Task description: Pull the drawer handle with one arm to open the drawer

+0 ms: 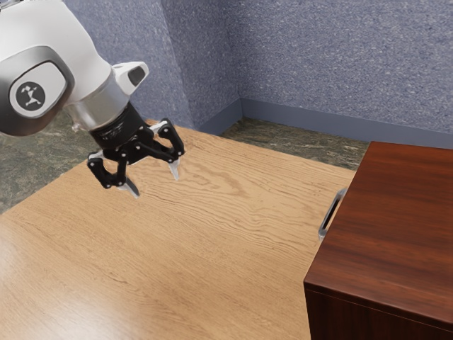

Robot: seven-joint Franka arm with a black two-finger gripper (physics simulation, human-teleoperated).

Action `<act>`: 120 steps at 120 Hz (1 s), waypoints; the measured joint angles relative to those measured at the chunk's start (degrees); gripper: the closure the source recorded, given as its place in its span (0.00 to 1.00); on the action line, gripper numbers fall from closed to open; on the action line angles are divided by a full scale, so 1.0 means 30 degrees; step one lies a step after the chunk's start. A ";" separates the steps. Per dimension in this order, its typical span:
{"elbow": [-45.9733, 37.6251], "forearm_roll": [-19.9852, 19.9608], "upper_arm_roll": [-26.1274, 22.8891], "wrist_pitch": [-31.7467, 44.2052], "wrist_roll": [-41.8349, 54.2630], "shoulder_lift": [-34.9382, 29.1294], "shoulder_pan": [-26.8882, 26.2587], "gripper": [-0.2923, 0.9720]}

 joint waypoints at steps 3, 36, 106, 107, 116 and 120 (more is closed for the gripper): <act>-0.0107 0.0134 0.0057 -0.0521 -0.0754 -0.0030 -0.0006 0.27; 0.0662 -0.0212 0.0347 -0.3571 -0.7337 0.0861 -0.2890 0.24; 0.0805 0.2487 0.1241 0.0901 0.6860 0.3829 -0.2924 0.23; 0.0806 0.2490 0.1241 0.0976 0.7079 0.3840 -0.2934 0.23; 0.0974 0.2508 0.1148 0.1601 0.8920 0.4076 -0.2946 0.23; 0.1307 0.2504 0.1108 0.1899 0.9666 0.4372 -0.3052 0.23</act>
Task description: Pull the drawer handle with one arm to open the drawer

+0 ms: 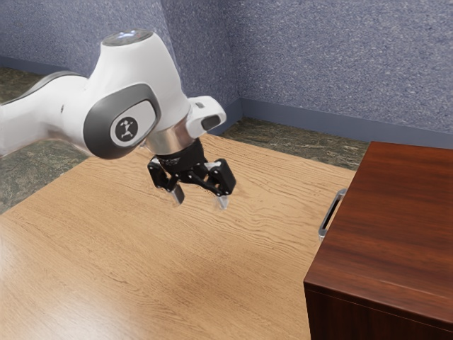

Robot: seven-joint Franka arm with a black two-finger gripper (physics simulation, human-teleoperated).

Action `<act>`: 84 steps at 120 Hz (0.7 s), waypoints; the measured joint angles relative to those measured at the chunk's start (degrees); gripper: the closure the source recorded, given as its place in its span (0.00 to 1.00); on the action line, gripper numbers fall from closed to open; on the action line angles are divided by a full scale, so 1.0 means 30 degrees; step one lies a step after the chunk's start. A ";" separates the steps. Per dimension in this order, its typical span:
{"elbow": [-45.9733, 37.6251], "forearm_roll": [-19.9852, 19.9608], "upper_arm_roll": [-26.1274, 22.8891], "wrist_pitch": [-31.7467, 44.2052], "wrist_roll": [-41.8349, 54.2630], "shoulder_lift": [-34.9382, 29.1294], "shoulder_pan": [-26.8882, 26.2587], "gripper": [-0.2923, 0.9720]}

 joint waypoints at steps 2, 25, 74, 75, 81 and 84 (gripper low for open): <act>0.0250 -0.0022 -0.0013 0.0135 0.0356 0.0186 -0.0084 0.23; 0.0308 -0.0577 -0.0272 0.1256 0.2983 -0.0578 -0.1635 0.23; -0.1419 -0.3971 -0.0732 0.2123 0.2104 -0.1336 -0.1607 0.23; -0.1430 -0.4004 -0.0751 0.2129 0.2051 -0.1337 -0.1597 0.23; -0.1467 -0.4160 -0.0831 0.2156 0.1746 -0.1340 -0.1569 0.23; -0.1458 -0.4205 -0.0848 0.2167 0.1604 -0.1326 -0.1563 0.23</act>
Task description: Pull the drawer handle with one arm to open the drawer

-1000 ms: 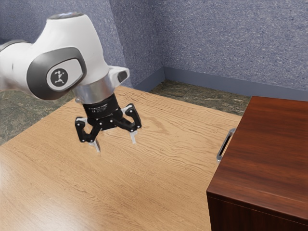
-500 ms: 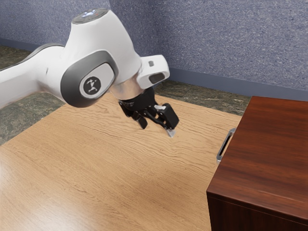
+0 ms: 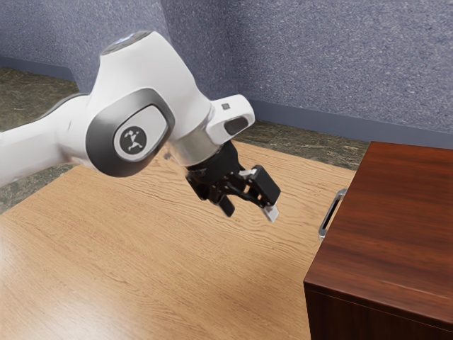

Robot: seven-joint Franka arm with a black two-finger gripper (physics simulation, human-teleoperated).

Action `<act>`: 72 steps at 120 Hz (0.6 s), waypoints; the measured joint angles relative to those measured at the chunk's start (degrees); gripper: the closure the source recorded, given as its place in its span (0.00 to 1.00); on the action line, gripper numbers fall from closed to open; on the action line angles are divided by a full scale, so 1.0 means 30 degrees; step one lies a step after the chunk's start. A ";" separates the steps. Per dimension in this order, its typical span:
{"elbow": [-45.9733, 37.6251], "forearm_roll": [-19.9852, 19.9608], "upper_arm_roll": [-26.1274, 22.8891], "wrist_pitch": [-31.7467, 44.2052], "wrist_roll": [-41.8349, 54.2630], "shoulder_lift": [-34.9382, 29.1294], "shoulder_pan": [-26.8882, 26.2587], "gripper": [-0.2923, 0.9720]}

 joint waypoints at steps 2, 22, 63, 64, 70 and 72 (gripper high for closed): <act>0.0018 -0.0023 -0.0005 0.0007 -0.0092 0.0015 0.0015 0.23; 0.1433 -0.0191 -0.0230 0.0051 -0.0875 0.1509 0.0141 0.23; 0.3070 -0.0315 -0.0283 0.0079 -0.1929 0.3108 -0.0018 0.23; 0.3129 -0.0316 -0.0283 0.0079 -0.1948 0.3160 -0.0017 0.23; 0.3387 -0.0321 -0.0284 0.0079 -0.2056 0.3385 0.0016 0.23; 0.3444 -0.0322 -0.0284 0.0078 -0.2090 0.3424 0.0040 0.23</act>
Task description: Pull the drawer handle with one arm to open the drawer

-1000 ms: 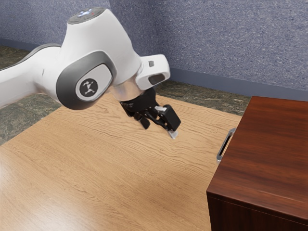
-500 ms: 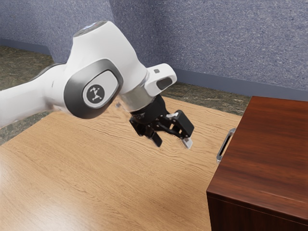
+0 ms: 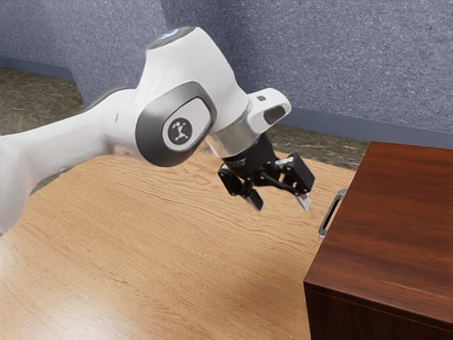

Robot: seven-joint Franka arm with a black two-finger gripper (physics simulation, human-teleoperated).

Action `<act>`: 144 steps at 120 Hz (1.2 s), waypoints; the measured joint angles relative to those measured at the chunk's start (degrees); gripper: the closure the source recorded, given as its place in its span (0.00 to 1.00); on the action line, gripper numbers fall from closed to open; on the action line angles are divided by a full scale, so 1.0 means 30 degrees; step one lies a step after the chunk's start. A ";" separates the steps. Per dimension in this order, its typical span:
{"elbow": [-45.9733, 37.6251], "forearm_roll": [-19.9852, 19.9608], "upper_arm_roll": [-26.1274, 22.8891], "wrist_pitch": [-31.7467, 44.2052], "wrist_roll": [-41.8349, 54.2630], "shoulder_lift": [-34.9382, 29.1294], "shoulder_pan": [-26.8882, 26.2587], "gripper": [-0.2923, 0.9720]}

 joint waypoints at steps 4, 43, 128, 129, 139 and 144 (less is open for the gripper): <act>0.0072 -0.0002 -0.0011 -0.0002 -0.0065 0.0060 0.0080 0.23; 0.0449 -0.0012 -0.0565 0.0006 -0.0561 0.0396 0.0553 0.23; 0.1572 -0.0129 -0.1261 0.0069 -0.1082 0.1539 0.0738 0.23; 0.1566 -0.0129 -0.1269 0.0073 -0.1079 0.1540 0.0731 0.23; 0.1420 -0.0112 -0.1340 0.0355 -0.1014 0.1524 0.0717 0.23; 0.1344 -0.0112 -0.1367 0.0595 -0.0966 0.1505 0.0724 0.23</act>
